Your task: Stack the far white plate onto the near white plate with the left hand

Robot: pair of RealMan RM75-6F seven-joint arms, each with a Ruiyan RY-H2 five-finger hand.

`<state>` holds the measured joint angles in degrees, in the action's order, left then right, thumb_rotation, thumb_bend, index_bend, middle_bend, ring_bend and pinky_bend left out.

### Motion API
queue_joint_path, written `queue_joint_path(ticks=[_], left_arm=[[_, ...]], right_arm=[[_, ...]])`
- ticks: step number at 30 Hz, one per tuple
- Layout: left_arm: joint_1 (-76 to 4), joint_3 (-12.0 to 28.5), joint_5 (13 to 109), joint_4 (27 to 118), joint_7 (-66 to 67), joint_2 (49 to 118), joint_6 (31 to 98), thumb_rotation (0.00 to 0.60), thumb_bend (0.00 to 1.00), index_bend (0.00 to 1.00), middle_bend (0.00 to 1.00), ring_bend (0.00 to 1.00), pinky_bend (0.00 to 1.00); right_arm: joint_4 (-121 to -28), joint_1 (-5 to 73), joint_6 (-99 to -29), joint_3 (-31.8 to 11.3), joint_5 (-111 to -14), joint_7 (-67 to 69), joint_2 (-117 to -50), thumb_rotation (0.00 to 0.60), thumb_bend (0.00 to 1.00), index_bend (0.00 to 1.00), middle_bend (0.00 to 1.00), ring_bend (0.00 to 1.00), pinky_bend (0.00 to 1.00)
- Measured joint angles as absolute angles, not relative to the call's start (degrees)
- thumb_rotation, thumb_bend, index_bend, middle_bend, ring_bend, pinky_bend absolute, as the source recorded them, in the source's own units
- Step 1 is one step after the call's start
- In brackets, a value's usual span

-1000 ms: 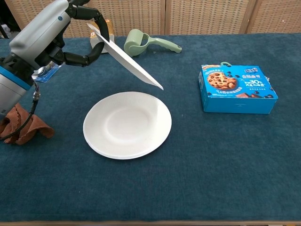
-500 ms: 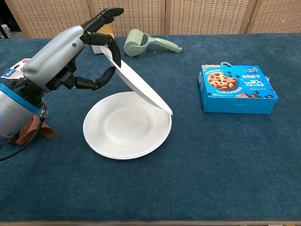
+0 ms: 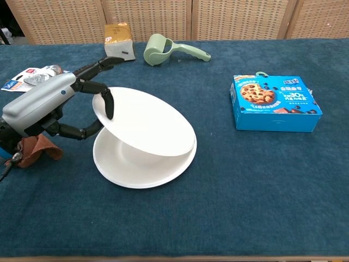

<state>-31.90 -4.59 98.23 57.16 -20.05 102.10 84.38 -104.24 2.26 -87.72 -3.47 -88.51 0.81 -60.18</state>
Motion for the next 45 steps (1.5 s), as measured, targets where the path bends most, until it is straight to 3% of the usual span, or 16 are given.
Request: queue_joint_path(ticks=[5, 9, 28, 36, 45], left_arm=[[-31.45, -6.06, 98.2, 57.42, -20.27, 100.14, 81.65, 0.6, 0.23, 0.35, 0.0, 0.0, 0.0], [-31.5, -6.83, 98.28, 57.94, -20.22, 99.14, 79.73, 0.6, 0.13, 0.26, 0.0, 0.0, 0.0], [-32.02, -9.11, 99.83, 66.23, -24.4, 89.37, 77.32, 0.6, 0.1, 0.14, 0.0, 0.0, 0.0], [-35.65, -10.65, 100.24, 74.9, -26.95, 83.09, 69.59, 0.6, 0.1, 0.14, 0.0, 0.0, 0.0], [-39.34, -9.93, 97.89, 79.19, -21.12, 82.32, 59.47, 0.6, 0.1, 0.14, 0.0, 0.0, 0.0]], right_arm=[[-104.33, 2.26, -87.69, -3.36, -88.64, 0.52, -60.24, 0.6, 0.0, 0.0, 0.0, 0.0, 0.0], [-104.42, 2.21, -87.72, -3.29, -88.7, 0.4, -60.24, 0.6, 0.0, 0.0, 0.0, 0.0, 0.0], [-104.66, 2.13, -87.74, -3.06, -89.09, 0.61, -60.04, 0.6, 0.0, 0.0, 0.0, 0.0, 0.0], [-104.72, 2.25, -87.44, -2.84, -89.37, -0.08, -60.35, 0.6, 0.0, 0.0, 0.0, 0.0, 0.0], [-104.67, 2.56, -86.9, -2.92, -89.03, -0.65, -60.67, 0.6, 0.0, 0.0, 0.0, 0.0, 0.0]])
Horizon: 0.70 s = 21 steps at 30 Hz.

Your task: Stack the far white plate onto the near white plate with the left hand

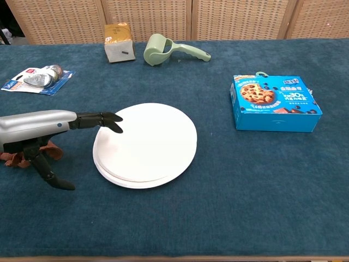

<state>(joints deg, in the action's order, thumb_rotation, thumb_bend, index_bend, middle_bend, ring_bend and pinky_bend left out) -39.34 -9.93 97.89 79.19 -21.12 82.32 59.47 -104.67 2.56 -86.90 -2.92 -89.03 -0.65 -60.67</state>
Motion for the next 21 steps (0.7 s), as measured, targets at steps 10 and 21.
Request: queue_joint_path(ticks=[10, 21], left_arm=[[-41.76, -8.54, 95.01, 82.4, -17.93, 82.68, 53.35, 0.6, 0.1, 0.14, 0.0, 0.0, 0.0], [-43.31, -8.44, 93.36, 85.84, -17.29, 81.15, 48.92, 0.6, 0.1, 0.16, 0.0, 0.0, 0.0]], right_arm=[[-104.59, 2.58, -86.87, -2.91, -88.98, -0.61, -60.66, 0.6, 0.0, 0.0, 0.0, 0.0, 0.0], [-104.67, 2.54, -86.94, -2.76, -89.16, -1.03, -60.82, 0.6, 0.0, 0.0, 0.0, 0.0, 0.0]])
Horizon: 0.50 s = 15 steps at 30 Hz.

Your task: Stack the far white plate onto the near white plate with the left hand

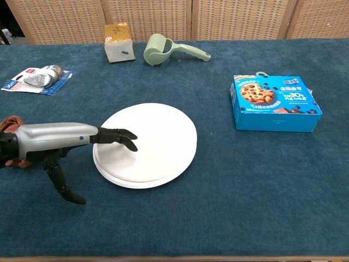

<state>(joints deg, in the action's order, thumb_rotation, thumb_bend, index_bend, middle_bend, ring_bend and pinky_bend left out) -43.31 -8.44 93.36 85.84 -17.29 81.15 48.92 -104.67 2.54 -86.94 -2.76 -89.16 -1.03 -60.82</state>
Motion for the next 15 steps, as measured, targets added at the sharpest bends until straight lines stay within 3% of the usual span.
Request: queue_joint_path(ticks=[15], left_arm=[[-44.55, -8.67, 90.73, 90.06, -14.94, 79.3, 44.25, 0.6, 0.1, 0.16, 0.0, 0.0, 0.0]], right_arm=[[-104.66, 2.45, -87.1, -2.72, -89.22, -0.83, -60.78, 0.6, 0.0, 0.0, 0.0, 0.0, 0.0]])
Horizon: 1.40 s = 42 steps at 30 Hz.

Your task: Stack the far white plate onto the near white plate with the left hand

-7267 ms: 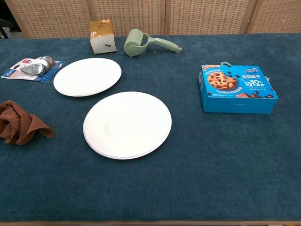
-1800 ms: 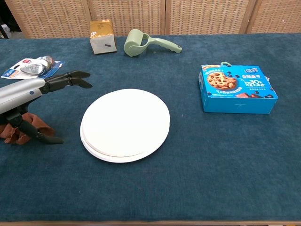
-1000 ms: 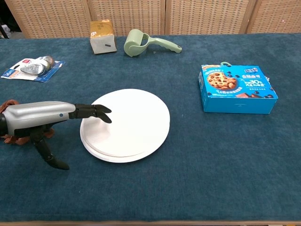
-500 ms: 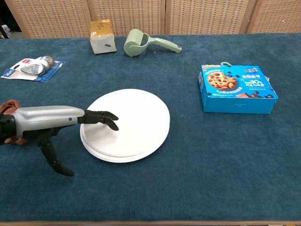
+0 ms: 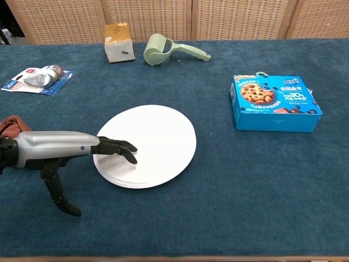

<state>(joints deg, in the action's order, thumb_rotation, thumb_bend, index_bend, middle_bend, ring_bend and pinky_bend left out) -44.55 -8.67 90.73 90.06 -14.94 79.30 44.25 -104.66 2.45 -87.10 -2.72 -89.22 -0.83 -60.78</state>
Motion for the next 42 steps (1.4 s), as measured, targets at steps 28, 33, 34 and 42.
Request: queue_joint_path(ticks=[28, 33, 34, 42], left_arm=[[-39.66, -8.0, 97.74, 91.34, -17.26, 75.56, 62.38, 0.6, 0.1, 0.14, 0.0, 0.0, 0.0], [-32.86, -6.45, 95.26, 91.27, -9.64, 73.53, 72.37, 0.6, 0.1, 0.14, 0.0, 0.0, 0.0], [-31.37, -6.26, 94.46, 91.32, -8.29, 73.07, 73.94, 0.6, 0.1, 0.14, 0.0, 0.0, 0.0], [-19.82, -5.52, 87.96, 91.39, -3.01, 68.92, 85.7, 0.6, 0.1, 0.13, 0.0, 0.0, 0.0]], right_arm=[[-104.82, 2.48, -87.09, -2.62, -89.49, -0.87, -60.73, 0.6, 0.0, 0.0, 0.0, 0.0, 0.0], [-105.0, 2.5, -87.23, -2.54, -89.96, -0.97, -60.74, 0.6, 0.0, 0.0, 0.0, 0.0, 0.0], [-105.01, 2.52, -87.24, -2.52, -90.09, -1.04, -60.74, 0.6, 0.0, 0.0, 0.0, 0.0, 0.0], [-104.76, 2.65, -86.98, -2.33, -90.34, -0.99, -60.8, 0.6, 0.0, 0.0, 0.0, 0.0, 0.0]])
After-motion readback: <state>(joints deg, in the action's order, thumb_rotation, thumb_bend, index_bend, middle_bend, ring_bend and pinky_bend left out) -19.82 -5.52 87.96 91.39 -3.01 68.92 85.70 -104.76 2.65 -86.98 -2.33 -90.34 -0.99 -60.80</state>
